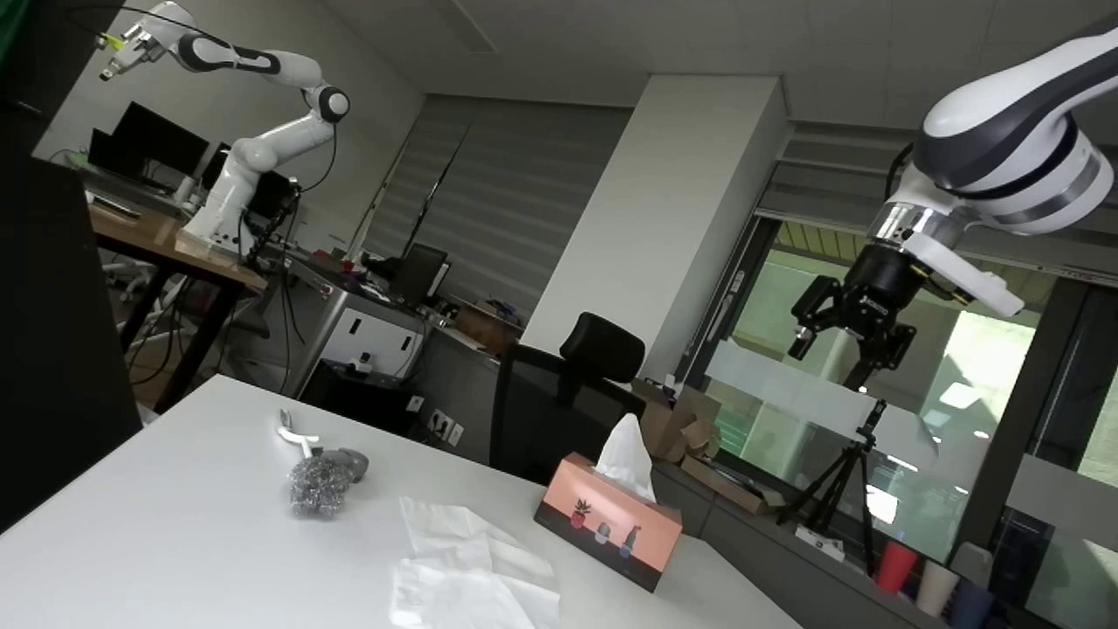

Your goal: Remove the tissue from the box and put it on the table

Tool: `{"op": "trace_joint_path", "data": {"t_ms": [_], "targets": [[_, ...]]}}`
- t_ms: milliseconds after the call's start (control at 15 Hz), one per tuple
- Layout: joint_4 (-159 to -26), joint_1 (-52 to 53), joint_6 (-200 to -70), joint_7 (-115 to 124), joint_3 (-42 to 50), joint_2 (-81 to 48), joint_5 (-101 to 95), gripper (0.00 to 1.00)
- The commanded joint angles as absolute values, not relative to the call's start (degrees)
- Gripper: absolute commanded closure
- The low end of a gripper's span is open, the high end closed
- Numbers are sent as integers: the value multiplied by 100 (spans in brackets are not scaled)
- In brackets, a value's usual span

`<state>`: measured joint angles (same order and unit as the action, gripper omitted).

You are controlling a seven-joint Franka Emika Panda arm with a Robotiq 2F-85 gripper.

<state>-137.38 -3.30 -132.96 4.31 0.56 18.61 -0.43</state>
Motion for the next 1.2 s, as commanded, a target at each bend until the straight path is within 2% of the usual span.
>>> {"op": "trace_joint_path", "data": {"t_ms": [0,200,533,600,1133], "targets": [[-13250,-570,-14592,926,30,1135,-395,0],[-12709,-745,-14982,1196,52,455,-739,0],[-11446,-691,-14113,1261,327,-644,-820,0],[-12097,-632,-14537,935,331,-188,-663,0],[-11998,-584,-14539,884,369,-316,-648,0]]}}
